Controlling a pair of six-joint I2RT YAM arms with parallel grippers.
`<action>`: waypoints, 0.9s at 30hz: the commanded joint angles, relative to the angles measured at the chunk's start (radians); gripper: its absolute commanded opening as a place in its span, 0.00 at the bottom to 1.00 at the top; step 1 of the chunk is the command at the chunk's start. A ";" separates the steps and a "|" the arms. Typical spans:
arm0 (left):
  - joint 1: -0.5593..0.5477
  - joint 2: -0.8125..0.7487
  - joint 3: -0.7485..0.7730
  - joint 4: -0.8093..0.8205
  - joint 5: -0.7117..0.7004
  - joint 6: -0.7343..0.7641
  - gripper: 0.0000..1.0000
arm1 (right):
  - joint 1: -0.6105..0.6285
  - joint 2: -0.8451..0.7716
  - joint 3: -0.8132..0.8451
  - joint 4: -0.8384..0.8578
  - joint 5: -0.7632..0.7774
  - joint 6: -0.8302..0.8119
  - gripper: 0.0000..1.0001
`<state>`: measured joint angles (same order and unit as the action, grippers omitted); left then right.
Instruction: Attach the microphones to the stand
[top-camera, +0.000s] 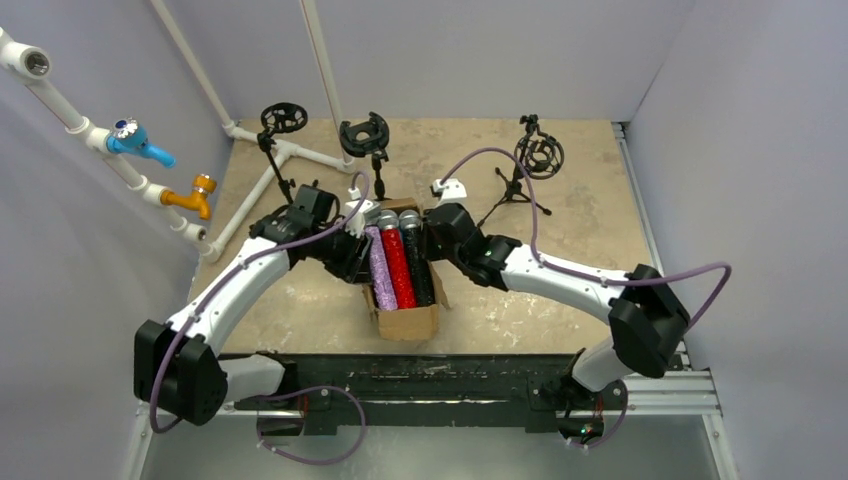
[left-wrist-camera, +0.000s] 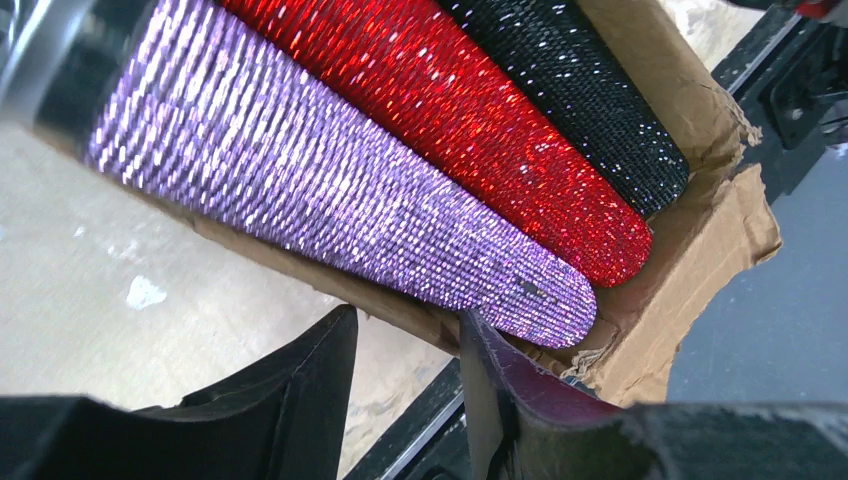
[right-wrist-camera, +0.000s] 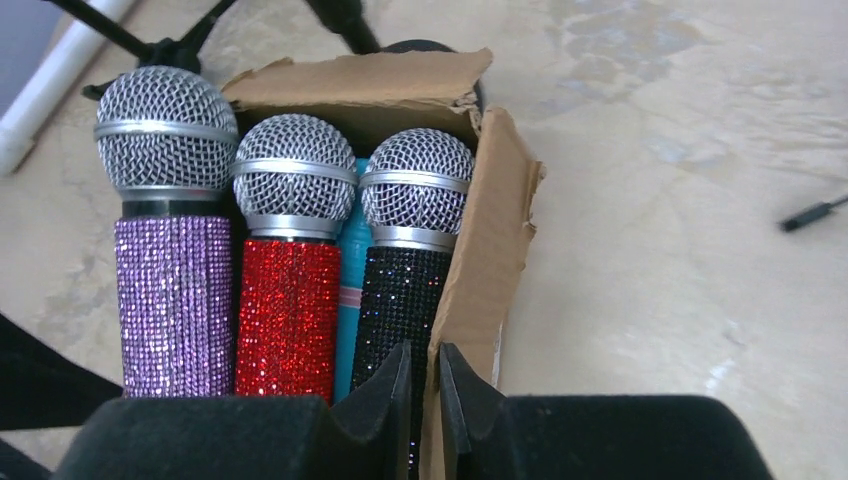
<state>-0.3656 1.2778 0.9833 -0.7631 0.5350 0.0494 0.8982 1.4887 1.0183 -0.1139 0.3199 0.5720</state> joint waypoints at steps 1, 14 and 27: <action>0.036 -0.123 -0.008 -0.051 -0.073 0.057 0.41 | 0.103 0.091 0.051 0.026 -0.207 0.091 0.14; 0.404 -0.242 0.075 -0.268 -0.022 0.245 0.43 | 0.168 0.182 0.299 -0.138 -0.191 0.071 0.44; 0.588 -0.286 0.176 -0.379 0.004 0.348 0.61 | 0.239 0.317 0.627 -0.211 -0.234 0.046 0.64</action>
<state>0.1730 0.9676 1.1587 -1.1500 0.5797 0.3641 1.0851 1.7035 1.5208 -0.3141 0.1581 0.6224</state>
